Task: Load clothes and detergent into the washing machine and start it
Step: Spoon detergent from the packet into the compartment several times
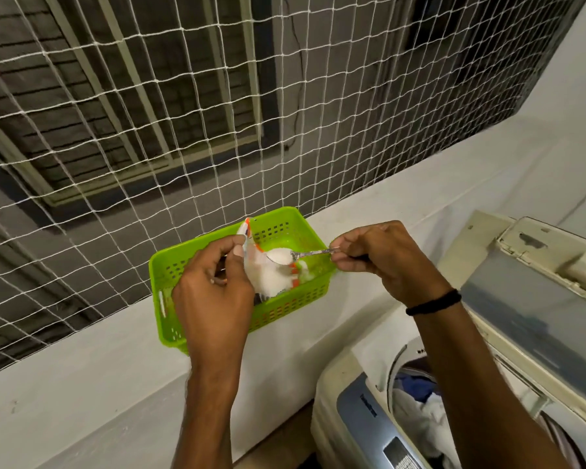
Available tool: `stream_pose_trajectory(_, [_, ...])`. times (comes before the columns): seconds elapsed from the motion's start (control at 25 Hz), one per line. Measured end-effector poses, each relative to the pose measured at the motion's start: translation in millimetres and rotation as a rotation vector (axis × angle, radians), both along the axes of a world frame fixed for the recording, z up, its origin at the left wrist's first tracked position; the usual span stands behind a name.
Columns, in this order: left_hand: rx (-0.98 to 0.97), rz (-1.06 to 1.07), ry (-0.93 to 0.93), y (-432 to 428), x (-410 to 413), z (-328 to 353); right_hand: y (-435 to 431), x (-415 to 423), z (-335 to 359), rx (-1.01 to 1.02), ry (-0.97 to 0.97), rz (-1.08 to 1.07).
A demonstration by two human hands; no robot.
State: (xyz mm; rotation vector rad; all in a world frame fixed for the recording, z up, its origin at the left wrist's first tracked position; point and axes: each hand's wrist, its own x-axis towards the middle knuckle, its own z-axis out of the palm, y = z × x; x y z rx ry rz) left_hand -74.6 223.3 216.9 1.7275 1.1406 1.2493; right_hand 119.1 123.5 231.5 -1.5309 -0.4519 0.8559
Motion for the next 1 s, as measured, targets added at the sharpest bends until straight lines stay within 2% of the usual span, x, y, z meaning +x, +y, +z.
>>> stream_pose_trajectory(0.2, [0.034,-0.114,-0.106,-24,38,-3,-47,20,-3,0.018,-0.003,-0.153])
stream_pose_trajectory(0.44, [0.042,-0.358,-0.153,-71,99,-16,-128,40,-11,0.004,0.039,-0.374])
stream_pose_trajectory(0.56, [0.061,-0.522,-0.077,-99,135,-35,-172,52,-28,-0.046,0.127,-0.516])
stream_pose_trajectory(0.68, [0.044,-0.679,0.057,-133,167,-62,-218,64,-61,-0.06,0.129,-0.653])
stream_pose_trajectory(0.84, [-0.066,-0.85,0.235,-176,207,-116,-278,85,-122,-0.148,0.136,-0.891])
stream_pose_trajectory(1.0, [-0.195,-0.901,0.367,-217,237,-176,-327,100,-177,-0.202,0.186,-1.092])
